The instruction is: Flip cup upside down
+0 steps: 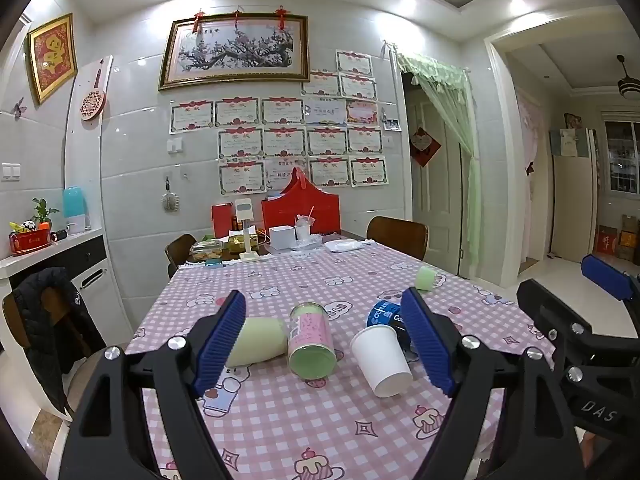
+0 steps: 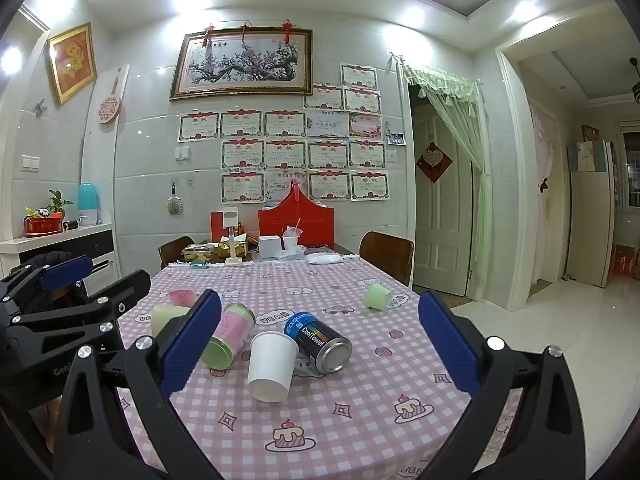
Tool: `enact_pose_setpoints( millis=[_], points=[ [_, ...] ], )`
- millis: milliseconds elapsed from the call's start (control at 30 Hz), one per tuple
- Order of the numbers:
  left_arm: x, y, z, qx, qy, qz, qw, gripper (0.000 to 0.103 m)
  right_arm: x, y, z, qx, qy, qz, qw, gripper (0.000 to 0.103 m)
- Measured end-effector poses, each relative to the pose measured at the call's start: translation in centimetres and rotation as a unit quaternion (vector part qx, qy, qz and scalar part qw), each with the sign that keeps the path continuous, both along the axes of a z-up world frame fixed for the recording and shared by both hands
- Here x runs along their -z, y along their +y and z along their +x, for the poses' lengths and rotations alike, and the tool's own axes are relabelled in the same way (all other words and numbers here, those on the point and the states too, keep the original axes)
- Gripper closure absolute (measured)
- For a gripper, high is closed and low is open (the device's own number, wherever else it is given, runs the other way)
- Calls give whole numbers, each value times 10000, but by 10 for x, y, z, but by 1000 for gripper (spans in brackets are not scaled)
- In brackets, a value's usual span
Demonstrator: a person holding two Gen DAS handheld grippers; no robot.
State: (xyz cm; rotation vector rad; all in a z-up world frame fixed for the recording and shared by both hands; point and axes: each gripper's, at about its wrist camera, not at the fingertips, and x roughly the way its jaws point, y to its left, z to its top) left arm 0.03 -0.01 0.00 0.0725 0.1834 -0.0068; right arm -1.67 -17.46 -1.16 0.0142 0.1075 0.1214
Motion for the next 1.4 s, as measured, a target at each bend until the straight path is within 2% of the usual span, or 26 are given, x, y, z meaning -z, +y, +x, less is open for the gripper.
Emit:
enact_pose_setpoints(
  millis=[1400],
  points=[
    [0,0,0,3,-10,0,10000,24,2,0,3,3,-17,-29,10000,8]
  ],
)
